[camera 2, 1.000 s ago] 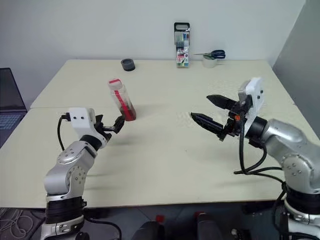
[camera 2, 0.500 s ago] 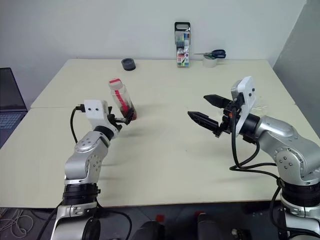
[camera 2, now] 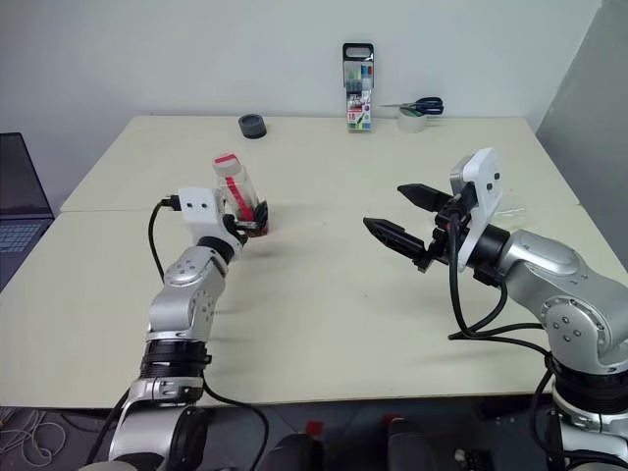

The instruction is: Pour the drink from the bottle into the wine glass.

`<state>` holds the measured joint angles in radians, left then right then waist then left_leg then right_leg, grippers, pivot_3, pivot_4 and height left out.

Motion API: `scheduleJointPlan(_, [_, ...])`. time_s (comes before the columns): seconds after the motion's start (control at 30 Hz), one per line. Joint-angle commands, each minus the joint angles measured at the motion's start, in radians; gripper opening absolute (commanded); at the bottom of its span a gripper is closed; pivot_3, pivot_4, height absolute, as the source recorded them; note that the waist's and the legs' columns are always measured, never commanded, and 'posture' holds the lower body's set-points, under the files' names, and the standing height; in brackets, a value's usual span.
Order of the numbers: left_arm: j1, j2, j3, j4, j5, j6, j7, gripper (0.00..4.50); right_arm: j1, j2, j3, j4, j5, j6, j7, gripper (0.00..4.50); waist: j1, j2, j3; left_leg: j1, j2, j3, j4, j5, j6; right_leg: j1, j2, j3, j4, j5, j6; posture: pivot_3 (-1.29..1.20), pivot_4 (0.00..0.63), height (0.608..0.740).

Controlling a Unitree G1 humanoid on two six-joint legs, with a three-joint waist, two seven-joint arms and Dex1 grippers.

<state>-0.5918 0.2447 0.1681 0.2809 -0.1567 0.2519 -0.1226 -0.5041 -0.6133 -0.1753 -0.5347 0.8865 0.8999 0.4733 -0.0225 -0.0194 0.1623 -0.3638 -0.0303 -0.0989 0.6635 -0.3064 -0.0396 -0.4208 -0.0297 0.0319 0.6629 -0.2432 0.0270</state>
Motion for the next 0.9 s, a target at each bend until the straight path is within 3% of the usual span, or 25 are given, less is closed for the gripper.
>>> scheduleJointPlan(0.03, [-0.034,0.013,0.0,0.015,0.022,-0.044,0.007,4.45,-0.002,-0.009,-0.03,-0.036,0.021,-0.005,-0.017,4.5,0.0,0.0,0.0,0.0,0.0,0.0,0.0,0.0,0.0,0.0,0.0,0.0,0.0,0.0,0.0,0.0,0.15,0.74])
scheduleJointPlan(0.9, [-0.251,0.05,0.01,0.431,0.07,-0.267,0.05,4.45,0.058,-0.019,-0.047,-0.061,0.032,-0.03,-0.025,4.5,-0.001,0.0,0.0,-0.001,-0.001,-0.002,0.0,0.0,0.0,0.0,0.0,-0.007,0.0,0.0,0.0,0.0,0.15,0.74])
